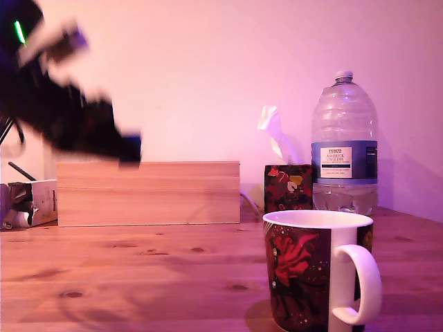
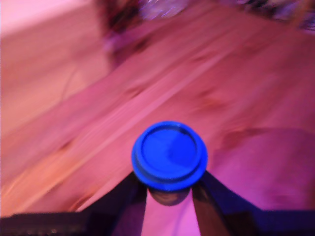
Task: Pick up the coffee capsules from the table one by one and drop them inside the nearest coffee cup
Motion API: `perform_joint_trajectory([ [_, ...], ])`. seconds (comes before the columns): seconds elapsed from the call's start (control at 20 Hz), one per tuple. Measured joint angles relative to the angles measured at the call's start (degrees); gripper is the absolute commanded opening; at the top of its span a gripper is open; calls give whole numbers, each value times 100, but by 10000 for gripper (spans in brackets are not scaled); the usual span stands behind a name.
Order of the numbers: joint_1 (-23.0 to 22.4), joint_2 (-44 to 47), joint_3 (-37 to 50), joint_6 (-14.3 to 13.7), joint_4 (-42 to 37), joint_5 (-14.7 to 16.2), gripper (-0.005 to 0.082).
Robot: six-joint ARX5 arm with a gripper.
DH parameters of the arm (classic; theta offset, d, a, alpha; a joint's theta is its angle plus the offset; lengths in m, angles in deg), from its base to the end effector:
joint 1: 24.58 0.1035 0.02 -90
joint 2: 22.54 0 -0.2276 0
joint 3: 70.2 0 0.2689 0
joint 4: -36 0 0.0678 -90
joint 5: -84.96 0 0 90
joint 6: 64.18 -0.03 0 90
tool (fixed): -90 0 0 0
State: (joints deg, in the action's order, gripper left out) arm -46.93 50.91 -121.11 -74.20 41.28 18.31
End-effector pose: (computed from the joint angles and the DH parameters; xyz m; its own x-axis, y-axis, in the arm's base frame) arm 0.2617 -0.1205 0.1741 0.6003 -0.6753 -0.4285 0.7382 0.6740 -0.0283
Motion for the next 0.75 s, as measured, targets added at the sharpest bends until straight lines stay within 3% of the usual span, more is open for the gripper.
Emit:
perform_joint_trajectory([
  [0.45, -861, -1593, -2, 0, 1631, 13, 70],
  [0.75, -1178, -1738, 0, 2, 2159, 15, 70],
])
